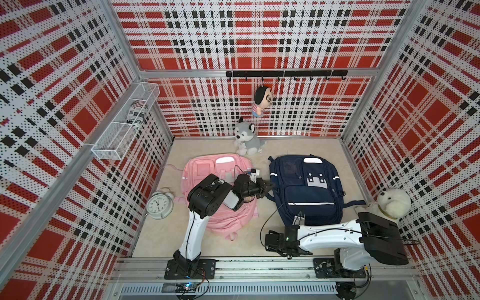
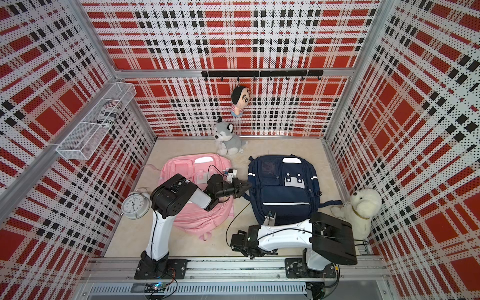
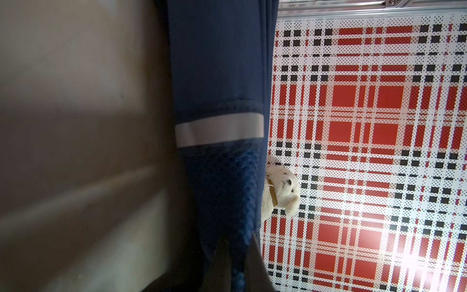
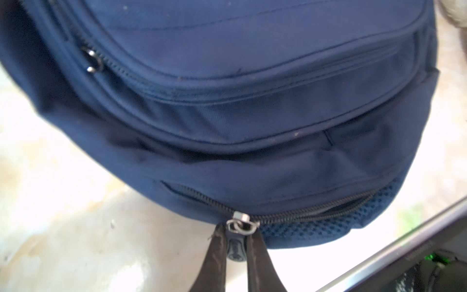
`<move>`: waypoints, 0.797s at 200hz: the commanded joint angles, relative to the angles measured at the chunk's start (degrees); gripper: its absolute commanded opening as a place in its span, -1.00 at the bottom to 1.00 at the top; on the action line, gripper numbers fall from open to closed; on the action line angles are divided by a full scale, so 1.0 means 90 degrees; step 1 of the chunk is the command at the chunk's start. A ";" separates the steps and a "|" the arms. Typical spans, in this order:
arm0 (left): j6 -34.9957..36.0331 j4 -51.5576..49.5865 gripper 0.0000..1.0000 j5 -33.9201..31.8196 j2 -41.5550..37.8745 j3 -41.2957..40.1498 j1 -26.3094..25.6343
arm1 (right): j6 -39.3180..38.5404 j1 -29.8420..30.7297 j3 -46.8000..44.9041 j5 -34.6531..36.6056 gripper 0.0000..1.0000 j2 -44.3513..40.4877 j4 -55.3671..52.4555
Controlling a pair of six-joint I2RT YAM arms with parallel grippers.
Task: Zip up the backpack
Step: Zip the zipper on the backpack.
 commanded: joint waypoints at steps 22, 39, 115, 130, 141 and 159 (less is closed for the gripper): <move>0.0090 0.0095 -1.00 -0.0019 0.0014 0.0144 0.0177 | -0.0443 0.0063 -0.0449 -0.0241 -1.00 -0.0462 0.0685; 0.0129 0.0031 -1.00 -0.0045 -0.0016 0.0144 0.0177 | -0.0471 0.0063 -0.0513 -0.0292 -1.00 -0.0493 0.0679; 0.0657 -0.0867 -1.00 0.0034 0.0137 0.0781 0.0346 | -0.1876 0.0280 -0.0892 -0.0256 -1.00 -0.1345 0.2030; 0.0836 -0.1242 -1.00 0.0060 0.0272 0.1117 0.0433 | -0.1976 0.0295 -0.0982 -0.0349 -1.00 -0.1527 0.2107; 0.0996 -0.1590 -1.00 0.0041 0.0349 0.1369 0.0492 | -0.1977 0.0343 -0.1026 -0.0396 -1.00 -0.1590 0.2044; 0.1188 -0.1952 -0.89 0.0034 0.0433 0.1662 0.0510 | -0.1986 0.0404 -0.1143 -0.0428 -1.00 -0.1681 0.2117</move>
